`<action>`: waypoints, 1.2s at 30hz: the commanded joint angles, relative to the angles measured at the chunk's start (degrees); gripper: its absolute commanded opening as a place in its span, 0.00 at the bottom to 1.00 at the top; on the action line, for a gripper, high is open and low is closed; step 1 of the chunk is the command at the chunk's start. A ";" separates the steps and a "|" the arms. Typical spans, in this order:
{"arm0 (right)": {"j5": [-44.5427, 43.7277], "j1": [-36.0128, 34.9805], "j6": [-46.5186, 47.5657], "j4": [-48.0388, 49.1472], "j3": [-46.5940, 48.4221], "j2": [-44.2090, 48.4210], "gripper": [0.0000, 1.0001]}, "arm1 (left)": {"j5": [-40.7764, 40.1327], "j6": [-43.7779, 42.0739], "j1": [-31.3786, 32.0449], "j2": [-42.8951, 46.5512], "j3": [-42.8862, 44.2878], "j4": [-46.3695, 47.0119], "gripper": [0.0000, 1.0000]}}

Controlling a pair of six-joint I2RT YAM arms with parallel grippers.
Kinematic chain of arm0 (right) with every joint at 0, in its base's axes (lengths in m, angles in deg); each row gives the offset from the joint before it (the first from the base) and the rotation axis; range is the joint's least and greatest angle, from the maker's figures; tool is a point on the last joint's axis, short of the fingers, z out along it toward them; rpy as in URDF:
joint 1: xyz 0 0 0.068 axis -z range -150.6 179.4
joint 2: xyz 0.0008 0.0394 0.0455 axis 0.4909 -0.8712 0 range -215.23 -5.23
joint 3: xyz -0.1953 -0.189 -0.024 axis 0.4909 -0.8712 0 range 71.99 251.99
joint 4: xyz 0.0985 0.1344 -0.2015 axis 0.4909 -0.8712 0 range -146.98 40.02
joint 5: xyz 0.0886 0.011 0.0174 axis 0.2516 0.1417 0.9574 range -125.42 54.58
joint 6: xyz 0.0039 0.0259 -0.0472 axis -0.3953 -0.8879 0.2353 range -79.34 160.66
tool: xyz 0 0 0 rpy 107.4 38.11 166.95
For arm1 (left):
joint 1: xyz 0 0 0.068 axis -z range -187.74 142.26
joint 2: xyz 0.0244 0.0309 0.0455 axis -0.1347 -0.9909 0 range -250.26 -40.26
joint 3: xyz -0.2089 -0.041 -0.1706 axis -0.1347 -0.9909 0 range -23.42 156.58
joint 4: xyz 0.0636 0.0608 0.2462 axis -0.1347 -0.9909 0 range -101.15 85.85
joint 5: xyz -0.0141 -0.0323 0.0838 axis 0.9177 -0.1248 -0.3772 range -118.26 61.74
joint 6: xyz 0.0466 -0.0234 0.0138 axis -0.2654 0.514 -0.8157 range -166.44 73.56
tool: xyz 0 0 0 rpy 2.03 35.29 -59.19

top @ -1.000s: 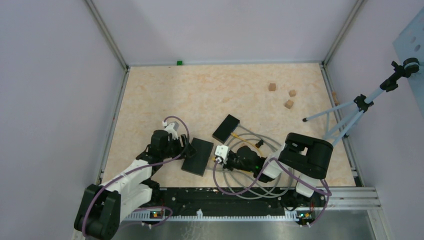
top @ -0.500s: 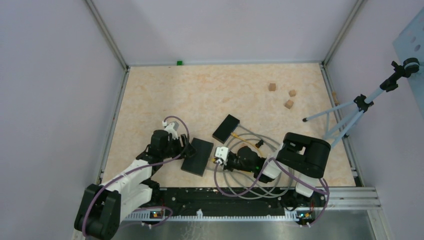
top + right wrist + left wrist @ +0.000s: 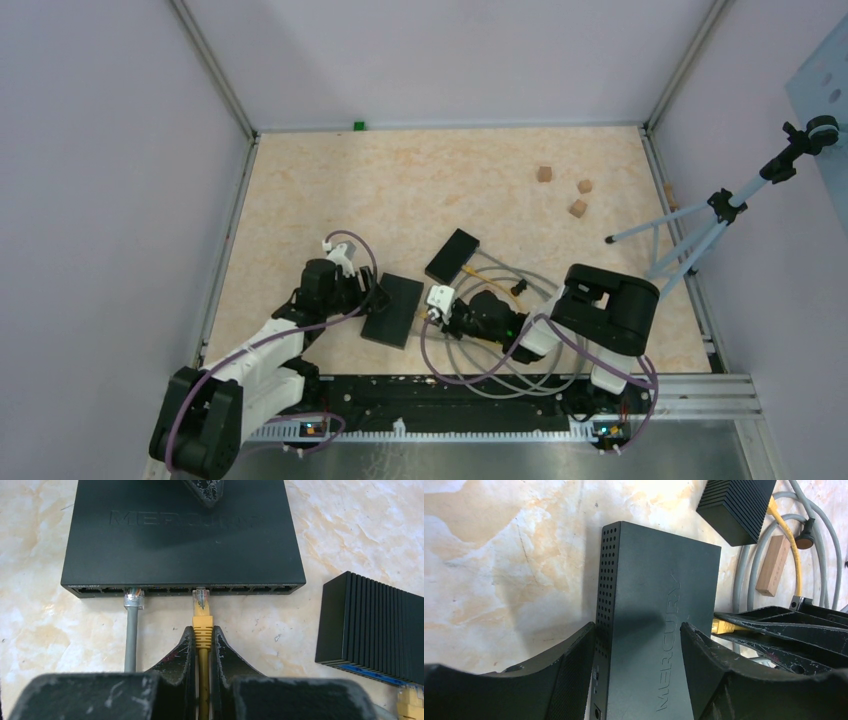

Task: Insert the plug into the switch port
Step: Insert the connector into the switch port.

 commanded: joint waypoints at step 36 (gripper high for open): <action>4.87 -1.64 12.52 -12.18 7.20 3.73 0.00 | 2.86 1.44 0.79 2.95 1.28 -1.81 0.69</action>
